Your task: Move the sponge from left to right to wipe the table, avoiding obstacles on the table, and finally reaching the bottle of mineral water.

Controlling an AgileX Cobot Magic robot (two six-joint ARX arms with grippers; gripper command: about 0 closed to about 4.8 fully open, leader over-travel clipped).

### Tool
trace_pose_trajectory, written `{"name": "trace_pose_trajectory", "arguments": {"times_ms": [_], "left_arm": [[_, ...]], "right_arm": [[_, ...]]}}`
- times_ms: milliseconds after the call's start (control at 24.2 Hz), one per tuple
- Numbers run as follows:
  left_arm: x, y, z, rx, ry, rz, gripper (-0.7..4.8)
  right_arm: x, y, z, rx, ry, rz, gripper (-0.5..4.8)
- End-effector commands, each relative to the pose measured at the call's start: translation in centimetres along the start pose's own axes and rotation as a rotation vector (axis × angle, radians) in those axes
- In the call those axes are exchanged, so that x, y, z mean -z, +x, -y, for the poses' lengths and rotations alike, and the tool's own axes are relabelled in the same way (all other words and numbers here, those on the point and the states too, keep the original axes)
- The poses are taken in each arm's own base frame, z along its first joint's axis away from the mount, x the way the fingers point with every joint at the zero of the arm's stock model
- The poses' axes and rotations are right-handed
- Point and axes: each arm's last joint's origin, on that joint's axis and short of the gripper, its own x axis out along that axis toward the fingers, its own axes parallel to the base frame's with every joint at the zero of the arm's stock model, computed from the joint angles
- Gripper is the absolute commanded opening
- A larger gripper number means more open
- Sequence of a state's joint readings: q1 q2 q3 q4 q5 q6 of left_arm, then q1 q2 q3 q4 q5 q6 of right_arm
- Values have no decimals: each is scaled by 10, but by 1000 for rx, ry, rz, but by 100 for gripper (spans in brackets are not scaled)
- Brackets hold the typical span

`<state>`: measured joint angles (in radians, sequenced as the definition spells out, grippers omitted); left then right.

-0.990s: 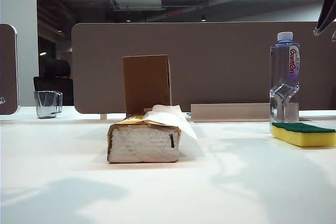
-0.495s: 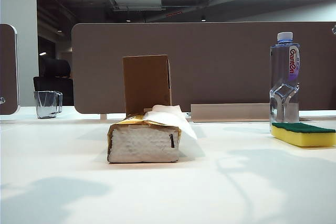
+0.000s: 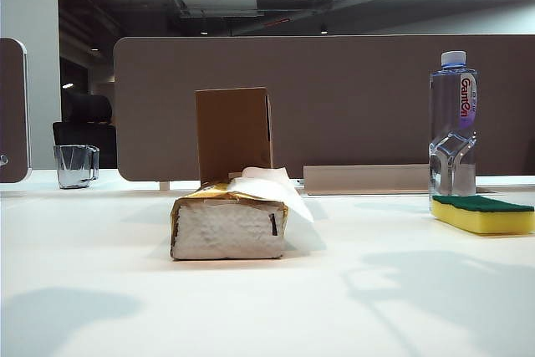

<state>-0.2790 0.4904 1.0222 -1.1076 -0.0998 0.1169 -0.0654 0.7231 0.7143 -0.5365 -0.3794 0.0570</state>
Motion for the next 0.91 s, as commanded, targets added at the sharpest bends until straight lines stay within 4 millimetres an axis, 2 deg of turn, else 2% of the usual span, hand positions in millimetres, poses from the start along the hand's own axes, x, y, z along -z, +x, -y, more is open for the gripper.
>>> {"name": "trace_pose_trajectory", "arguments": {"times_ms": [41,206,412,536,701,907], "left_arm": [[4,-9,-3,-86,19,55,237],[12,-20,-4,-122,52,103,236],[26,-5,2,-46,51,96,232],[34,2,4,-35,53,87,232],[38,16,7,9,25,131,210],[46,36,10,14,23,124,209]], "right_arm": [[5,-6,-3,-7,-20,30,170],[25,-14,-4,-9,-33,69,165],[48,-19,-5,-12,-46,106,144],[50,-27,-8,-13,-61,146,144],[52,-27,-9,-31,-31,129,143],[51,-27,-9,-33,-42,139,143]]}}
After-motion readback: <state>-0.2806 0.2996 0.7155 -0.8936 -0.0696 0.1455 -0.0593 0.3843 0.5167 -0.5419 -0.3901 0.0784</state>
